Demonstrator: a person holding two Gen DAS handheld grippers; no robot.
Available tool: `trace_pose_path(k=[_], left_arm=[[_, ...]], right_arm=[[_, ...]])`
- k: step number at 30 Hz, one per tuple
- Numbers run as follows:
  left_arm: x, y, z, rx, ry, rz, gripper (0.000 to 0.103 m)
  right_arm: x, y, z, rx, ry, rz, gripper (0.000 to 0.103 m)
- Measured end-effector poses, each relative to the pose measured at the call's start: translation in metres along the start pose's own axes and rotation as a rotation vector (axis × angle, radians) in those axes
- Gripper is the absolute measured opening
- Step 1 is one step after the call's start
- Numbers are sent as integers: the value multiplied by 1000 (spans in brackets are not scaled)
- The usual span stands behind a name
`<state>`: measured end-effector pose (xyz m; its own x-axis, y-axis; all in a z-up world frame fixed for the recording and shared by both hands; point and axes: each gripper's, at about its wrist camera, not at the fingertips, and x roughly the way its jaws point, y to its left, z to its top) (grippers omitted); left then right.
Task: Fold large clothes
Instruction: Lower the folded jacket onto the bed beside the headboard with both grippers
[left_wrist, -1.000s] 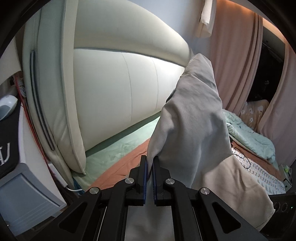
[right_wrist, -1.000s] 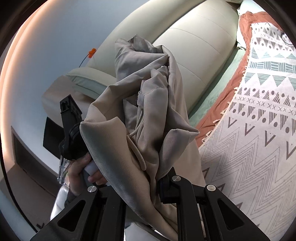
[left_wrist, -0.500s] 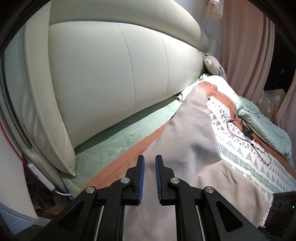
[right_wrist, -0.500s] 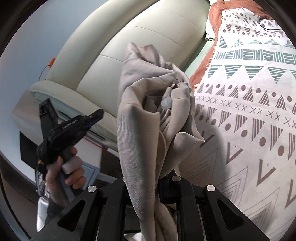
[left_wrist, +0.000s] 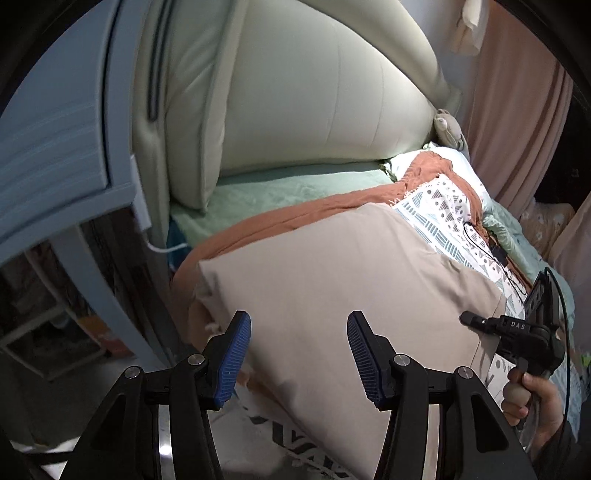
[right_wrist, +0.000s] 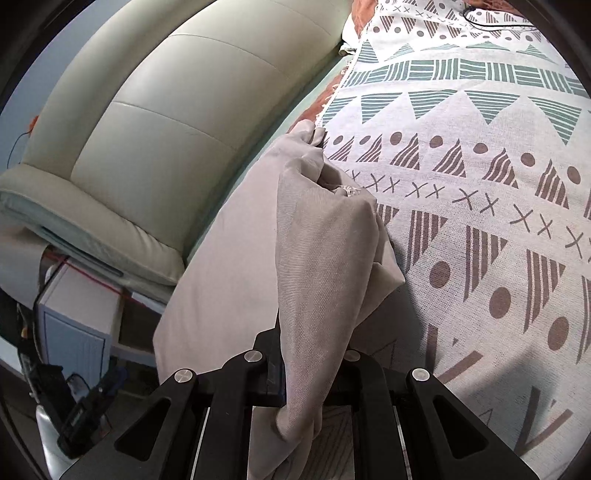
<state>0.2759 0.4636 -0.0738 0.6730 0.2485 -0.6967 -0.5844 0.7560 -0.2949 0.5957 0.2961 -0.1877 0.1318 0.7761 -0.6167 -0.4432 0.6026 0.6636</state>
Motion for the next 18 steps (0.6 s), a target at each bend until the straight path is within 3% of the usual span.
trace_pose_path(k=[3, 4, 5, 9, 13, 16, 18], left_arm=[[6, 13, -18, -75, 17, -9, 67], [11, 17, -23, -105, 28, -26, 80], [17, 19, -26, -131, 39, -37, 84], [38, 26, -40, -209, 70, -54, 84], [66, 32, -50, -268, 141, -88, 62], [81, 32, -53, -297, 156, -159, 45], [84, 27, -51, -289, 152, -154, 42]], right_arm=[[3, 1, 1, -14, 6, -25, 13], [4, 2, 1, -16, 9, -33, 13], [5, 1, 2, -15, 14, -41, 13], [6, 2, 5, -41, 38, -83, 13], [5, 8, 10, -91, 19, -132, 12], [7, -1, 11, -55, 16, -128, 12], [10, -8, 9, -42, 15, -127, 12]])
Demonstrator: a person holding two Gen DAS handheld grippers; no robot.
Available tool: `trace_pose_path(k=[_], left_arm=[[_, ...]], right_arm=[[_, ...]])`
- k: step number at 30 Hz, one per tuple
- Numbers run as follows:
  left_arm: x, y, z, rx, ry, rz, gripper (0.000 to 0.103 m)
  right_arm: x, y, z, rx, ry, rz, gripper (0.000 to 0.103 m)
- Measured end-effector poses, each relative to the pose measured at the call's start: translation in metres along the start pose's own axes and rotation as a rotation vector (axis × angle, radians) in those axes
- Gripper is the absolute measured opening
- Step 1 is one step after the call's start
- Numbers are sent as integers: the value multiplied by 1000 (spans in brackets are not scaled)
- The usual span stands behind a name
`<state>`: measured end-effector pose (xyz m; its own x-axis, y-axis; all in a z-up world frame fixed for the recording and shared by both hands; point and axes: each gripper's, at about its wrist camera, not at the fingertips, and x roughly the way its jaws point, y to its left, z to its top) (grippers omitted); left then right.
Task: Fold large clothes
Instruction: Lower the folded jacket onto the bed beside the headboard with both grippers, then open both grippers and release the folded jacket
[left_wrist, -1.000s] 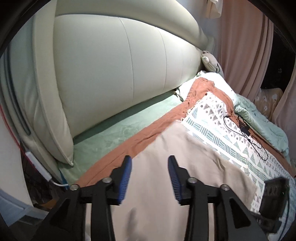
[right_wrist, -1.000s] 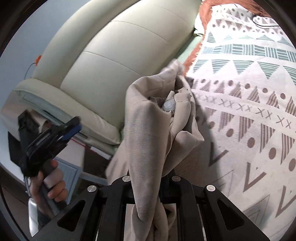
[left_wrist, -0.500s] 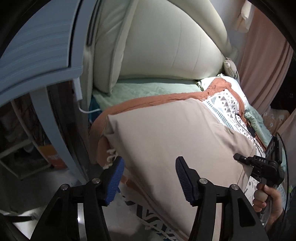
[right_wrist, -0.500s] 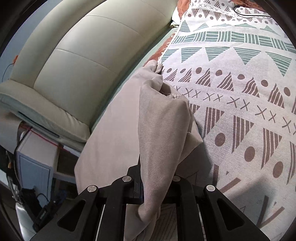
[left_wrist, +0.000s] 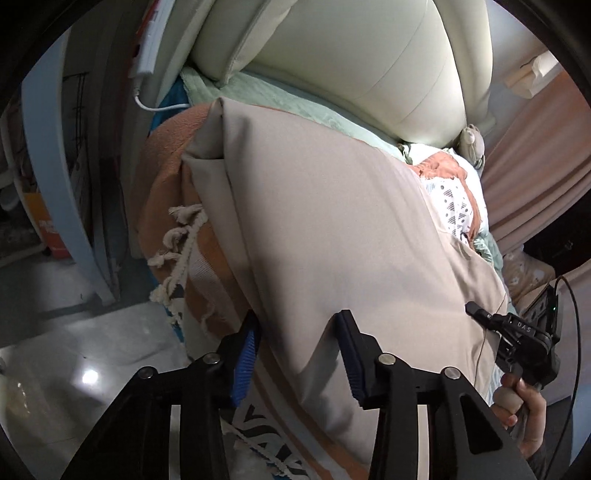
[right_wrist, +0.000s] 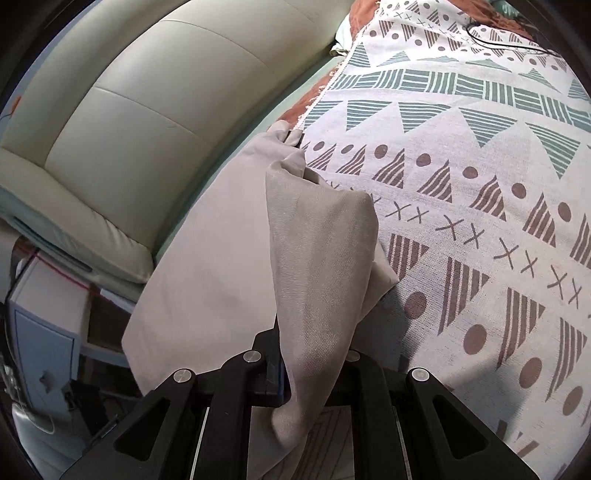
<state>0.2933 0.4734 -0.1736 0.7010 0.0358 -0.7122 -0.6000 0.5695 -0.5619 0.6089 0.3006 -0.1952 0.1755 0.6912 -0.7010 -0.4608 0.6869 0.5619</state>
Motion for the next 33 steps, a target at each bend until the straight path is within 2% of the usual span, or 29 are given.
trace_pose_path(k=[4, 10, 12, 13, 14, 15, 17, 25, 30, 32, 33], left_arm=[[3, -17, 7, 45, -10, 20, 35], [9, -24, 18, 68, -17, 37, 33], [9, -23, 19, 69, -16, 43, 33], [9, -22, 18, 67, -16, 47, 35], [7, -22, 16, 61, -19, 54, 39], [5, -22, 13, 56, -26, 66, 41], [5, -24, 7, 53, -23, 74, 46], [-6, -43, -22, 90, 1, 122, 47], [-25, -64, -33, 148, -5, 138, 49], [-34, -74, -38, 164, -14, 127, 65], [-39, -79, -41, 175, -24, 120, 68]], right_arm=[[2, -13, -6, 21, -15, 10, 12], [-2, -15, -19, 79, -55, 2, 12], [-3, -12, -20, 74, -43, -7, 16], [-3, -12, -21, 77, -29, -15, 18], [-3, -13, -23, 86, -7, -27, 28], [-4, -15, -25, 97, 9, -38, 33], [-7, -18, -31, 104, 23, -41, 33], [-45, -10, -53, 34, 24, -90, 36], [-86, -4, -64, 7, -14, -120, 50], [-107, -3, -69, -6, -33, -133, 56], [-117, -4, -72, -8, -44, -138, 63]])
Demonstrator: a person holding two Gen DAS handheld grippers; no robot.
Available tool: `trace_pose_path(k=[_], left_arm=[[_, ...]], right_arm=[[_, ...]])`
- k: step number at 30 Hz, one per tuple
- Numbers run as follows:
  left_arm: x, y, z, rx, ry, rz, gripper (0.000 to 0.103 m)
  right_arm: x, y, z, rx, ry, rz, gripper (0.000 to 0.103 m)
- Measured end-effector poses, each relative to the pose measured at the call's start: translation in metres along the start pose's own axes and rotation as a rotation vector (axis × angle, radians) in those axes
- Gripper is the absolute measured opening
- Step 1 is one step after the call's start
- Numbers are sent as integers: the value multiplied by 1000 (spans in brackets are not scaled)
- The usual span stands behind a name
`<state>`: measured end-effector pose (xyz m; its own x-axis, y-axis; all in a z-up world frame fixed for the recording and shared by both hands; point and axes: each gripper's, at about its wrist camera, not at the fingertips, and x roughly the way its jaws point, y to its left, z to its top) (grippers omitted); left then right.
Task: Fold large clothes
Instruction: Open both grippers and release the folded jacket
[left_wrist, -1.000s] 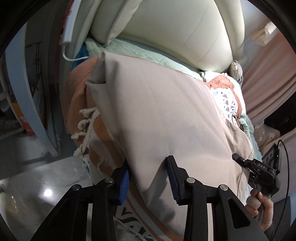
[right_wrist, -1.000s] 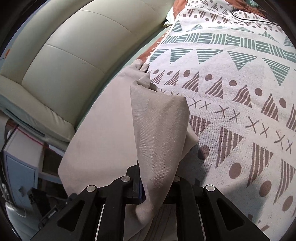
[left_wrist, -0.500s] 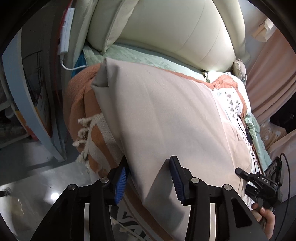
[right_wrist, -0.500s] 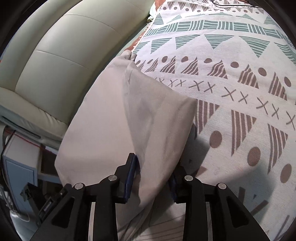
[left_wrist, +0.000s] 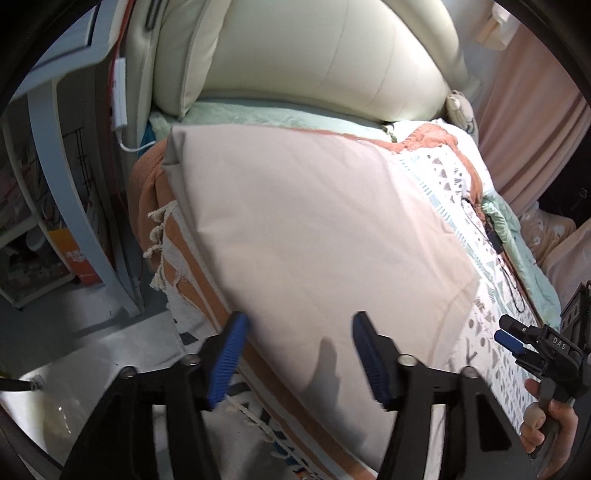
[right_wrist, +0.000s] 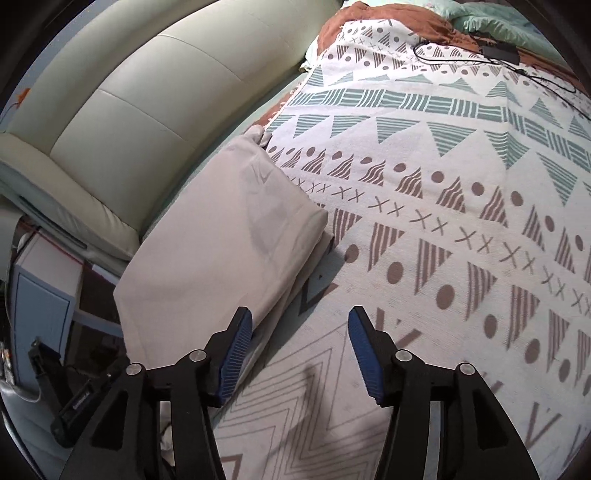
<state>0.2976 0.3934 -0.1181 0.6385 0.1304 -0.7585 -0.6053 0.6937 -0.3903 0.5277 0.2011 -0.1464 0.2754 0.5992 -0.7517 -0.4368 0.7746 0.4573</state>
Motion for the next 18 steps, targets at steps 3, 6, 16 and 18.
trace_pose_path(k=[3, 6, 16, 18], left_arm=[[-19, -20, -5, 47, -37, -2, 84], [-37, -40, -11, 87, -56, -19, 88], [-83, -96, -31, 190, -99, -62, 96], [-91, -107, -38, 216, -106, -70, 97]], right_arm=[[-30, -7, -4, 0, -37, -12, 80], [-57, -15, -6, 7, -72, -25, 88], [-153, -52, -44, 13, -180, -77, 101], [-172, -60, -53, 6, -202, -98, 103]])
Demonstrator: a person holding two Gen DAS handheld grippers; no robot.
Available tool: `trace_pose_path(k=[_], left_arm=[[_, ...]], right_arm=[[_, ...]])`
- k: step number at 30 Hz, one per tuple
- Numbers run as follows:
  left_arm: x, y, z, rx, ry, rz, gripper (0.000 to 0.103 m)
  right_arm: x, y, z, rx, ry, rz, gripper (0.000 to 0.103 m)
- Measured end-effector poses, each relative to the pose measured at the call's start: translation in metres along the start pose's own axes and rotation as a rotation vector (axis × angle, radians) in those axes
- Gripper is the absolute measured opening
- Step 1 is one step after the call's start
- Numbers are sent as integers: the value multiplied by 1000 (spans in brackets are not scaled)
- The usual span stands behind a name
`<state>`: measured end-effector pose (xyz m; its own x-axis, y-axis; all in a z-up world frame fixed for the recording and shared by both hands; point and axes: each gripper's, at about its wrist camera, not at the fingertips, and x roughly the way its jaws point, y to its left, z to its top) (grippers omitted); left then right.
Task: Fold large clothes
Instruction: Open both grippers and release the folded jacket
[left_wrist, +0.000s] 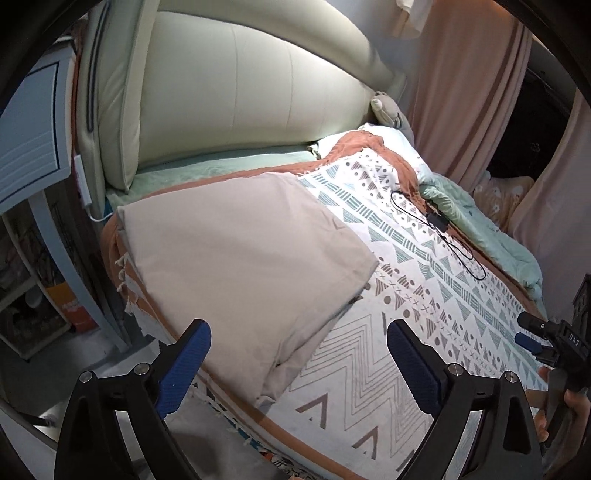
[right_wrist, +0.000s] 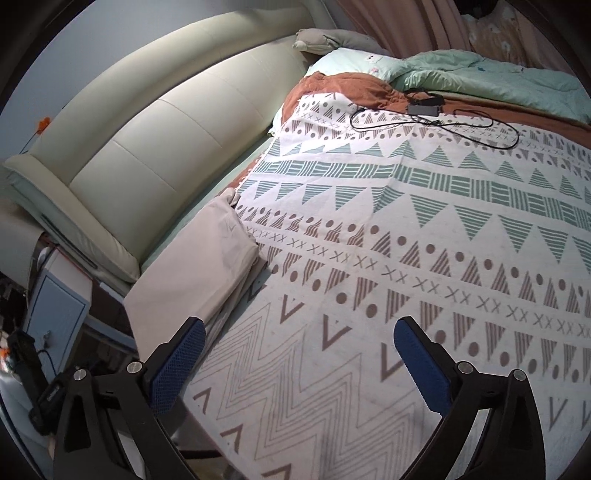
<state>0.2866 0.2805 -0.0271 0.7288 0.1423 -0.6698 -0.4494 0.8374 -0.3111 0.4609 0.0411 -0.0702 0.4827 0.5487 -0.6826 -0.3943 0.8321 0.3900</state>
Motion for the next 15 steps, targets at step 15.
trace_pose_path(k=[15], left_arm=[[-48, -92, -36, 172, -65, -91, 99]], right_arm=[[-128, -53, -48, -48, -159, -138, 103]])
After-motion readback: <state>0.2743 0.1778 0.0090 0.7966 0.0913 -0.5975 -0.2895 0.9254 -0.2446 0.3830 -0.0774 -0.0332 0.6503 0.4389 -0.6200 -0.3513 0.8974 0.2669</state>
